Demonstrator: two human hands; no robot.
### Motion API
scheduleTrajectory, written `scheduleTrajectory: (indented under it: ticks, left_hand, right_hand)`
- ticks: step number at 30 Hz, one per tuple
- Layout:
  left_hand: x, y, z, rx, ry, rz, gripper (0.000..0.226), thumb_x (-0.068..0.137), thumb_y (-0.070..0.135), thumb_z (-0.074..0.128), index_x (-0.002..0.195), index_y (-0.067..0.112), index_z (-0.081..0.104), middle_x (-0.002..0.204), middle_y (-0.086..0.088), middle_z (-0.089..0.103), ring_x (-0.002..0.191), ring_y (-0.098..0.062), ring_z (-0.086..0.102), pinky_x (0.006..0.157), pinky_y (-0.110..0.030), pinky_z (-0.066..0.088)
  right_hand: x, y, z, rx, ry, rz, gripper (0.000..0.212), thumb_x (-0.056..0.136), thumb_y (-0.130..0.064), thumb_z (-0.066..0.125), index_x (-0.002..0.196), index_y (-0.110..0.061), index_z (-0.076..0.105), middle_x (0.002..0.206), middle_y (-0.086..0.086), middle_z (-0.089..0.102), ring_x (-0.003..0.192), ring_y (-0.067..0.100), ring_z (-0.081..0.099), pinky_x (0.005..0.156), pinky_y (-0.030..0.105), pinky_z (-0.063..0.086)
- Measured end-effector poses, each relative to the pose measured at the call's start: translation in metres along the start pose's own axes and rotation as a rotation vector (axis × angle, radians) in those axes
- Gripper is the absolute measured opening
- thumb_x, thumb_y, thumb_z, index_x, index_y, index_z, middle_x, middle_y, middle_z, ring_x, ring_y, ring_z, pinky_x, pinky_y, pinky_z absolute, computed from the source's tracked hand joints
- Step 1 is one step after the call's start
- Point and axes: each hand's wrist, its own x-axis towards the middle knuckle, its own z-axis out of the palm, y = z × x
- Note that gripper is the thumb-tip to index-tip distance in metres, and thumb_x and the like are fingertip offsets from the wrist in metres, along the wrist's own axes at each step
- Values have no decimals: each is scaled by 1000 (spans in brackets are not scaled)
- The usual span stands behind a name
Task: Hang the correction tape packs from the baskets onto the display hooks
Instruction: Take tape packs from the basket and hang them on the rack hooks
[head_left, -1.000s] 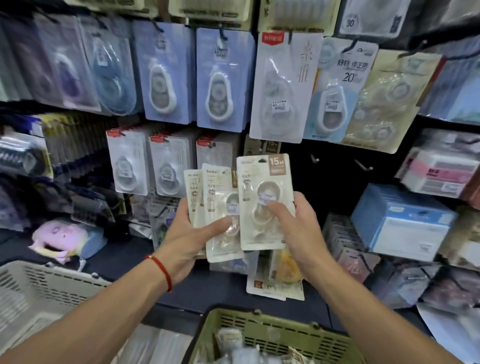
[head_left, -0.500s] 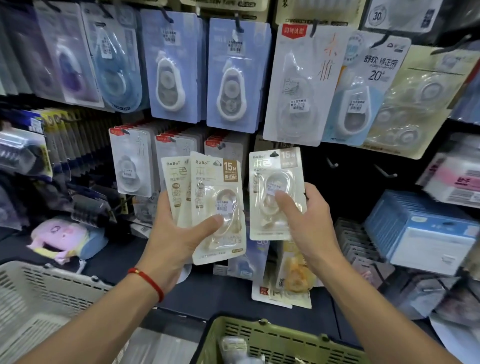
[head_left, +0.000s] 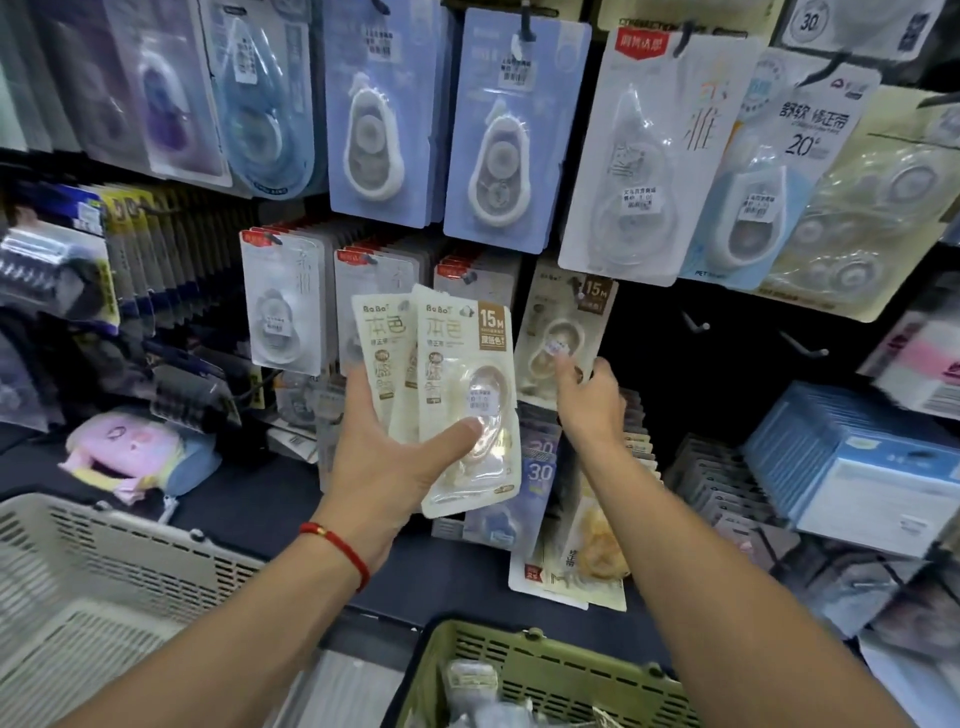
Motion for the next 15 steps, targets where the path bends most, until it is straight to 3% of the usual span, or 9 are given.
scheduleTrajectory:
  ticks: [2, 4, 6, 7, 9, 10, 11, 13, 15]
  left_hand:
    - [1, -5, 1, 9, -16, 0, 79, 69, 13, 97, 131, 35, 52, 121, 14, 74, 111, -10, 74, 89, -37, 64]
    - [1, -8, 2, 15, -33, -5, 78, 72, 10, 96, 131, 34, 52, 123, 15, 74, 113, -10, 73, 90, -35, 64]
    - [1, -8, 1, 12, -38, -12, 77, 72, 10, 96, 132, 34, 52, 123, 13, 74, 114, -10, 73, 90, -36, 64]
    - [1, -8, 0, 1, -39, -19, 77, 72, 11, 97, 132, 33, 52, 123, 12, 74, 113, -12, 73, 89, -39, 64]
    - [0, -7, 1, -36, -43, -49, 78, 70, 17, 98, 130, 34, 53, 121, 9, 75, 112, -20, 75, 81, -46, 65]
    - [0, -7, 2, -50, -46, -61, 79, 68, 20, 99, 131, 34, 52, 122, 7, 75, 111, -23, 75, 76, -46, 66]
    - [-1, -6, 3, -60, -52, -66, 82, 66, 24, 99, 132, 34, 51, 122, 6, 75, 112, -24, 75, 74, -43, 67]
    - [-1, -7, 6, -90, -67, -70, 89, 62, 27, 99, 135, 30, 49, 126, 5, 74, 117, -21, 73, 85, -43, 65]
    - [0, -7, 8, -116, -91, -80, 92, 61, 28, 101, 137, 29, 49, 128, 5, 74, 119, -20, 72, 92, -47, 63]
  right_hand:
    - [20, -4, 0, -28, -58, 115, 81, 101, -67, 49, 155, -7, 40, 148, 22, 55, 134, 43, 53, 105, 52, 50]
    - [21, -6, -4, -142, -66, 143, 87, 100, -71, 47, 154, -4, 38, 151, 23, 50, 135, 41, 53, 103, 43, 47]
    - [4, -6, -13, -125, -68, 28, 72, 103, -66, 45, 150, -11, 47, 147, 15, 55, 132, 36, 55, 96, 38, 43]
    - [-10, -5, -18, -26, -119, -58, 60, 103, -63, 46, 140, -17, 56, 139, 9, 63, 124, 29, 62, 94, 39, 48]
    - [-42, -6, -29, 207, -332, -149, 44, 102, -62, 50, 119, -26, 70, 118, 5, 75, 100, 18, 73, 83, 40, 62]
    - [-57, -8, -33, 264, -451, -178, 41, 100, -63, 53, 114, -30, 73, 110, 1, 78, 94, 15, 76, 76, 31, 63]
    - [-70, -10, -37, 262, -533, -213, 39, 98, -65, 57, 113, -34, 74, 109, -3, 79, 94, 12, 77, 74, 24, 61]
    - [-88, -13, -41, 260, -568, -254, 38, 92, -65, 68, 117, -36, 71, 110, -12, 79, 98, 7, 77, 78, 16, 58]
    - [-94, -14, -43, 303, -542, -239, 38, 91, -54, 76, 121, -31, 70, 110, -14, 80, 98, 8, 78, 78, 18, 59]
